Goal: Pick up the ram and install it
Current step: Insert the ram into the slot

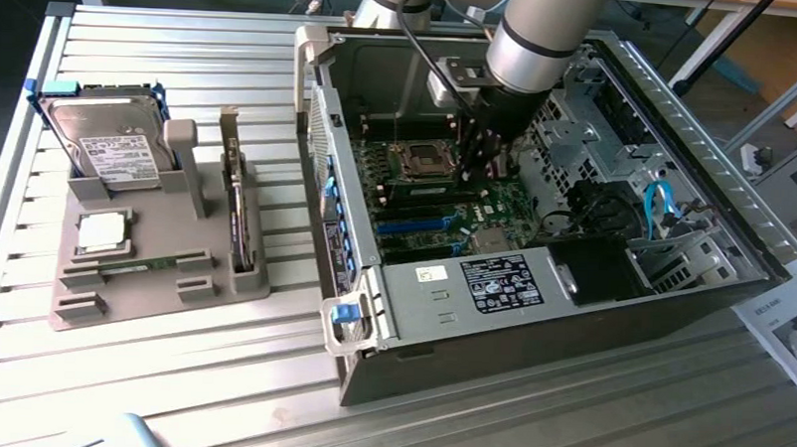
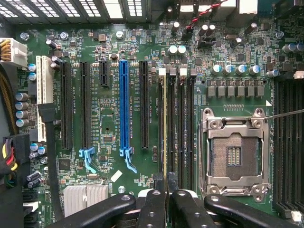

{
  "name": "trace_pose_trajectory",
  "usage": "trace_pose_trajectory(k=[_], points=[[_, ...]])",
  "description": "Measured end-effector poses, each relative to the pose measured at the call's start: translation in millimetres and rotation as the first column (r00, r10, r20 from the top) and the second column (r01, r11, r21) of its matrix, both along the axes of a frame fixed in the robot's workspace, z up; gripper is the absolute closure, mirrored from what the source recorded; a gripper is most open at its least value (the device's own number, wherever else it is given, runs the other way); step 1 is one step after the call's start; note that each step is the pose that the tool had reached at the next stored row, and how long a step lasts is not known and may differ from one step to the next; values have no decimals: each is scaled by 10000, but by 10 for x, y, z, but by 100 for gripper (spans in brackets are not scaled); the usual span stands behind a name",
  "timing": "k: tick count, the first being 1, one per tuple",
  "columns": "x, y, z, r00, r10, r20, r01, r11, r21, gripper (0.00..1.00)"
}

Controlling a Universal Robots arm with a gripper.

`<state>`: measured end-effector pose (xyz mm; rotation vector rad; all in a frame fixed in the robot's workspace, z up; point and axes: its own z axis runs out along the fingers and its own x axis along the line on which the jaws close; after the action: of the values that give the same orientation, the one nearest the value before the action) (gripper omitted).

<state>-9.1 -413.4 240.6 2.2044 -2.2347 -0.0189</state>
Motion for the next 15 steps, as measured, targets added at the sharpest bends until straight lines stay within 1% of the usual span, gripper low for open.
trace_pose_trajectory(k=[15], points=[[-12, 0, -16, 10000, -1, 0, 1, 10000, 1, 88]])
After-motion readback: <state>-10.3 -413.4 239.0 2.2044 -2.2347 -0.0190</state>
